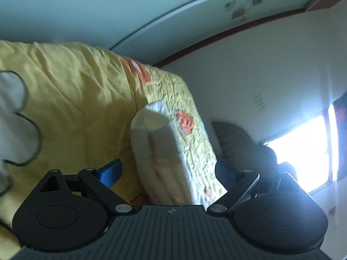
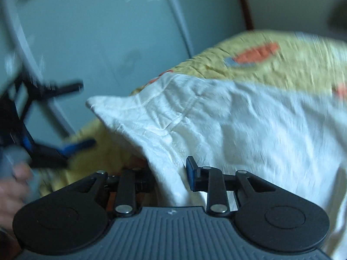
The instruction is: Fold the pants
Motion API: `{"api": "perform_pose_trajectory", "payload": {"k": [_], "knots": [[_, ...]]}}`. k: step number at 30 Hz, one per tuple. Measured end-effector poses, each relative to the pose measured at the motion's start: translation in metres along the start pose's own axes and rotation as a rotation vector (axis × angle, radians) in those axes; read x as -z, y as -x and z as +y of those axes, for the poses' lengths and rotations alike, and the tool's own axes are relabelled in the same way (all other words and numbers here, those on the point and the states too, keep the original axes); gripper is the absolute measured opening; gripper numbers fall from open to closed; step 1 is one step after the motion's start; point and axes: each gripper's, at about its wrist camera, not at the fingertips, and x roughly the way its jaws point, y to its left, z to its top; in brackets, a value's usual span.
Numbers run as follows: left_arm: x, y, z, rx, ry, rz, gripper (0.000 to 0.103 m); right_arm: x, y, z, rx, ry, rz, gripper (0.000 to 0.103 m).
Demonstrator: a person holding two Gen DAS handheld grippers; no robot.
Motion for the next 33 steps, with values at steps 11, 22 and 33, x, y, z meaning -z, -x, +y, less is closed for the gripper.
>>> {"api": "perform_pose_trajectory", "payload": {"k": [11,22,33], "knots": [[-0.004,-0.051,-0.006,-0.227,-0.078,0.02,0.037,0.011,0.004,0.009,0.005,0.078,-0.007,0.038],[0.039,-0.046,-0.094,-0.319,-0.641,-0.118,0.015,0.007,0.123,-0.07,-0.135,-0.25,-0.204,0.064],[0.204,-0.076,-0.172,-0.03,-1.099,0.108,0.015,0.052,0.185,-0.198,-0.234,-0.77,-0.336,0.08]]}}
